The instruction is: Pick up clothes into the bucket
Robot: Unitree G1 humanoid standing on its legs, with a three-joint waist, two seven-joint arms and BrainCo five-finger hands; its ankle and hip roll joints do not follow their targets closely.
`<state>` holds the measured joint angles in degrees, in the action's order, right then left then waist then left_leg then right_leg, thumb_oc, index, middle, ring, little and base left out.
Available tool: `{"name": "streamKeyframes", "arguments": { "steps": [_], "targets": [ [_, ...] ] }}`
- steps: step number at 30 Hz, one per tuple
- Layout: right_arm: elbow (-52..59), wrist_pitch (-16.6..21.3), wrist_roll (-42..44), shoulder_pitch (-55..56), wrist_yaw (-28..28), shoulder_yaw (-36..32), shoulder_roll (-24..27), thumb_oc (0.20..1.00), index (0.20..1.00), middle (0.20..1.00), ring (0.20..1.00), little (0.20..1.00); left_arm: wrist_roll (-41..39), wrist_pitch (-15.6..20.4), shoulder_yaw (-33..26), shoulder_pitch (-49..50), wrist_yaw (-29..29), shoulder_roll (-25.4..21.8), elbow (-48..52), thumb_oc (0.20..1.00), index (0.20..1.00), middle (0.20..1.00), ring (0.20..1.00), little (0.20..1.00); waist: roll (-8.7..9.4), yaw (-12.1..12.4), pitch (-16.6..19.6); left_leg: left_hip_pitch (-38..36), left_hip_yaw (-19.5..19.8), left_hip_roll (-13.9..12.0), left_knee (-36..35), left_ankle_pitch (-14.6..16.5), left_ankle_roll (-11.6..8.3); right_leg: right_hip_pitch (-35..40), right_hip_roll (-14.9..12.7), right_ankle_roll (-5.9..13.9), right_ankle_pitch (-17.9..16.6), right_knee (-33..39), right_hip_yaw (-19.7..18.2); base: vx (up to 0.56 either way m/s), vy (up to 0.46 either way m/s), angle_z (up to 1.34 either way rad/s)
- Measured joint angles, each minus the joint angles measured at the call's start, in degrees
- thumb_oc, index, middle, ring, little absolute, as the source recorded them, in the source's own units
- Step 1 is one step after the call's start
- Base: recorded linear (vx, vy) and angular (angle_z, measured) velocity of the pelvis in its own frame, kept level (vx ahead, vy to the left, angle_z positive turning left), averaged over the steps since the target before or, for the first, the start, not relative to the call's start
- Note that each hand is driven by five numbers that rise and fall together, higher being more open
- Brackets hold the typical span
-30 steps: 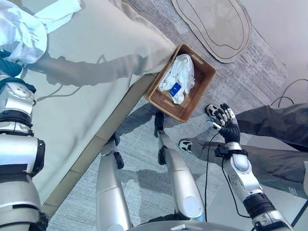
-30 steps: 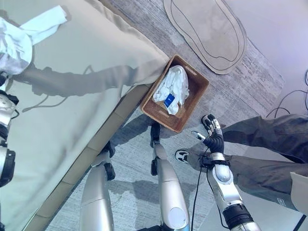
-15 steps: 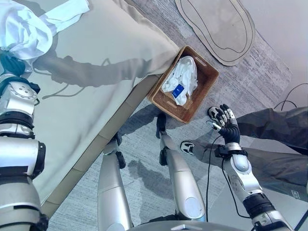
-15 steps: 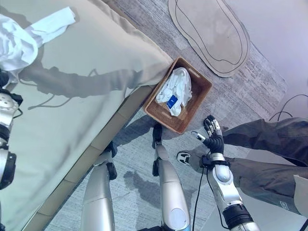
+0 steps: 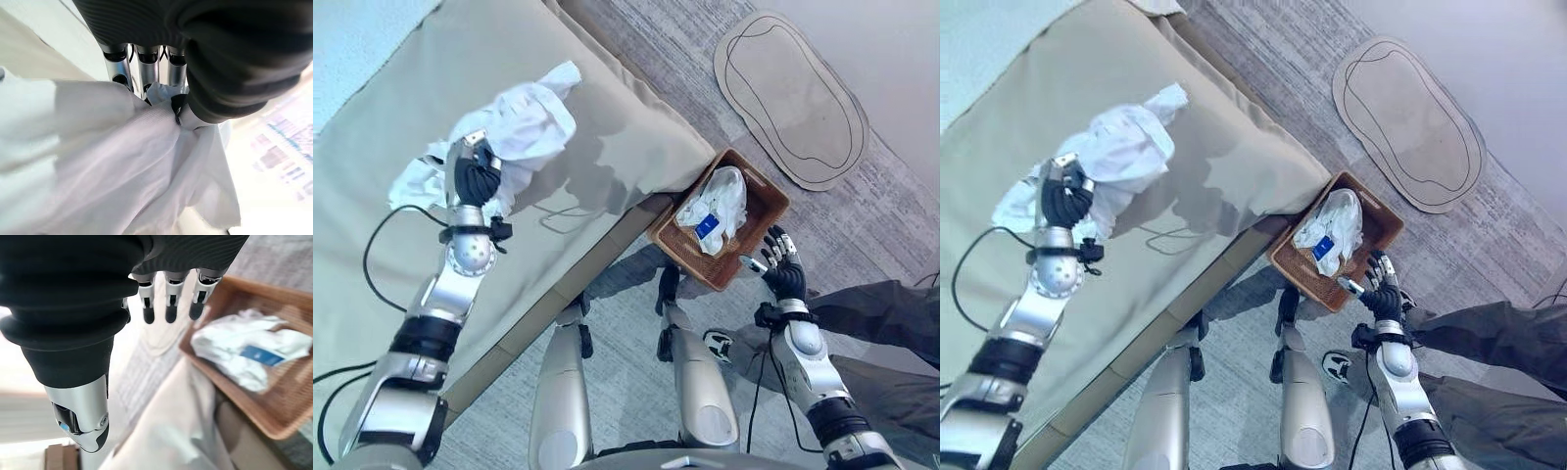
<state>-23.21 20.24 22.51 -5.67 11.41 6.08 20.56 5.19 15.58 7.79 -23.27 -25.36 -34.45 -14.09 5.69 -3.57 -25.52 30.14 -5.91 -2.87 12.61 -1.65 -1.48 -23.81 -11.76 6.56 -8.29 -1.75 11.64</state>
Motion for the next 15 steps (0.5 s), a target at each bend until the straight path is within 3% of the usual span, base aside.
{"name": "streamKeyframes", "arguments": {
  "steps": [8,13,15],
  "targets": [
    [-0.4,-2.6,-7.4,-2.5,0.1,1.0,0.3,1.000,1.000,1.000,1.000,1.000,-8.8,3.3,2.7,3.1,8.4,3.1,10.8,0.200,0.200,0.200,0.200,0.200,-1.31,0.3,0.4,-7.1,0.1,0.9,-3.0,-0.7,0.22,6.5,-0.6,0.38,0.5,1.3,0.4,0.03,-0.049,0.04],
    [2.4,-5.0,-20.8,-6.1,0.6,7.6,6.4,1.000,1.000,1.000,1.000,1.000,-11.9,4.0,5.9,3.7,14.0,3.4,17.1,0.200,0.200,0.200,0.200,0.200,-3.92,1.3,2.5,-11.8,0.0,0.9,-4.9,-0.8,0.03,10.8,-0.3,0.46,0.4,2.5,0.5,0.04,-0.051,-0.02],
    [4.5,-5.2,-25.8,-7.9,0.3,10.4,8.3,1.000,1.000,1.000,1.000,1.000,-13.3,4.1,7.9,4.3,16.2,4.1,19.0,0.200,0.200,0.200,0.200,0.200,-5.03,1.3,5.2,-13.9,-0.1,0.8,-6.0,-0.6,-0.19,12.8,-0.1,0.43,0.6,3.5,0.5,0.03,-0.054,-0.04]
  ]
}}
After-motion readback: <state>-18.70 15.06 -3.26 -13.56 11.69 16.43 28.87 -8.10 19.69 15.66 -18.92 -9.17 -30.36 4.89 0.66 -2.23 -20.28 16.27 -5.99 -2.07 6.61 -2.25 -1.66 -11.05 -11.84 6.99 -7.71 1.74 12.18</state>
